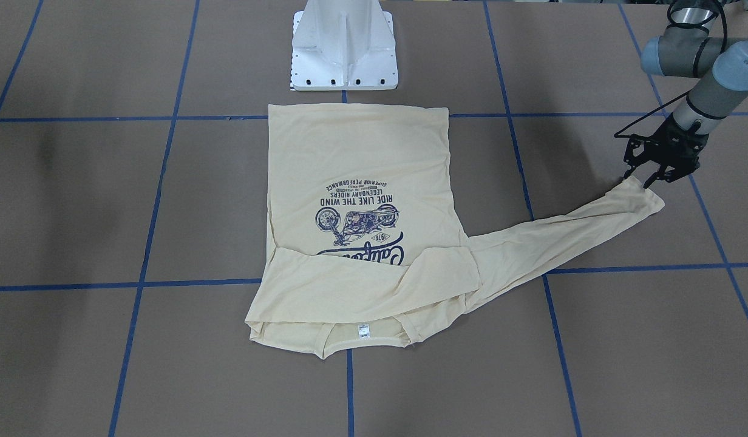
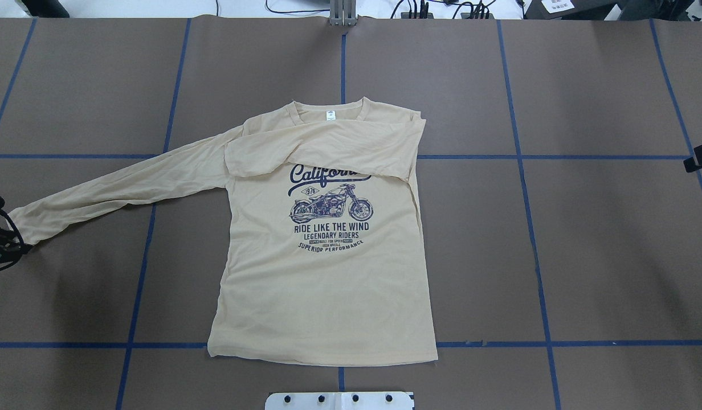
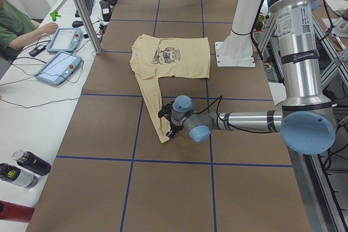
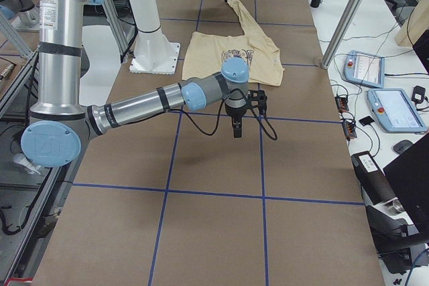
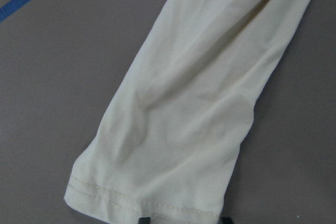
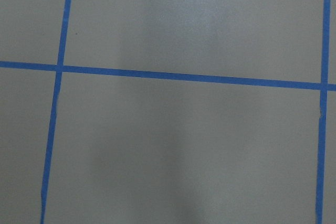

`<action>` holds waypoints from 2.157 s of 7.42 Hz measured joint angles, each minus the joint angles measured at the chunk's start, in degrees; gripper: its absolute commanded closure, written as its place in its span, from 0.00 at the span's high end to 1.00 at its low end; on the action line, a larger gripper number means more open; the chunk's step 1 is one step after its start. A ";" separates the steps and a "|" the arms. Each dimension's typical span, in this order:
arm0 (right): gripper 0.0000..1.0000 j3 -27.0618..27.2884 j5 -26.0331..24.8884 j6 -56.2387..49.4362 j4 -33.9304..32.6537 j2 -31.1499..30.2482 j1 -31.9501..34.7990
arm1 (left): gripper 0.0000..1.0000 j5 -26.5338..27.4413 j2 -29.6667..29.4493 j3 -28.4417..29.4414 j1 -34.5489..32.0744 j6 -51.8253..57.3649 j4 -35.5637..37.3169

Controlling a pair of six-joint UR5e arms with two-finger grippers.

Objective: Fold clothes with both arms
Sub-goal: 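Grasp the other sleeve cuff with the left gripper, then fold the held sleeve across the shirt front with the left gripper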

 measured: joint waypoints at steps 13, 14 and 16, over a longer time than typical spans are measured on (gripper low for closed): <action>1.00 0.12 0.69 0.35 0.00 0.10 0.00 | 0.00 -5.93 -18.35 -19.53 -0.58 0.28 37.92; 1.00 0.10 0.69 0.36 0.00 0.17 0.00 | 0.00 -5.92 -27.73 -20.42 -0.49 0.07 50.22; 1.00 0.07 0.64 0.46 0.00 0.40 0.00 | 0.00 -6.07 -45.40 -18.10 0.44 -3.12 67.60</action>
